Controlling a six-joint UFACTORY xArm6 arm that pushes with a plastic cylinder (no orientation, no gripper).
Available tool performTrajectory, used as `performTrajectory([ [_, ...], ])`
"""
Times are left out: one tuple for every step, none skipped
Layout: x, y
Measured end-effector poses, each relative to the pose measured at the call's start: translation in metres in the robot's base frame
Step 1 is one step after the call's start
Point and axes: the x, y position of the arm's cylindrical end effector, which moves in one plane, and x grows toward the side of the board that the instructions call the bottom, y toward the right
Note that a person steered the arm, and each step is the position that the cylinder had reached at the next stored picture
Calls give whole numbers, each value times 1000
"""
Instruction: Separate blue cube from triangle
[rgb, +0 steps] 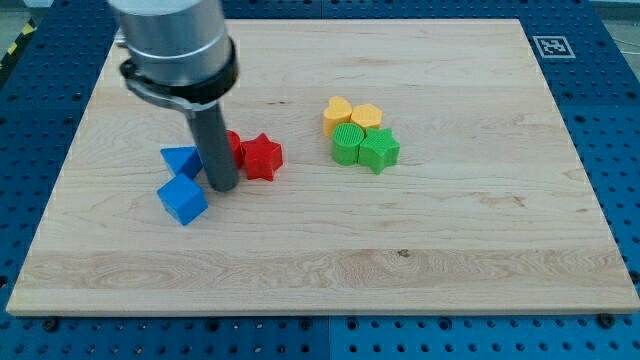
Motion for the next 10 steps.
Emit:
performTrajectory([
  [3,-20],
  [-17,-61],
  [-21,-70],
  [-2,-72],
  [4,-98],
  [-37,-112],
  [-46,-112],
  [-29,-108],
  [-10,-107],
  [-10,-107],
])
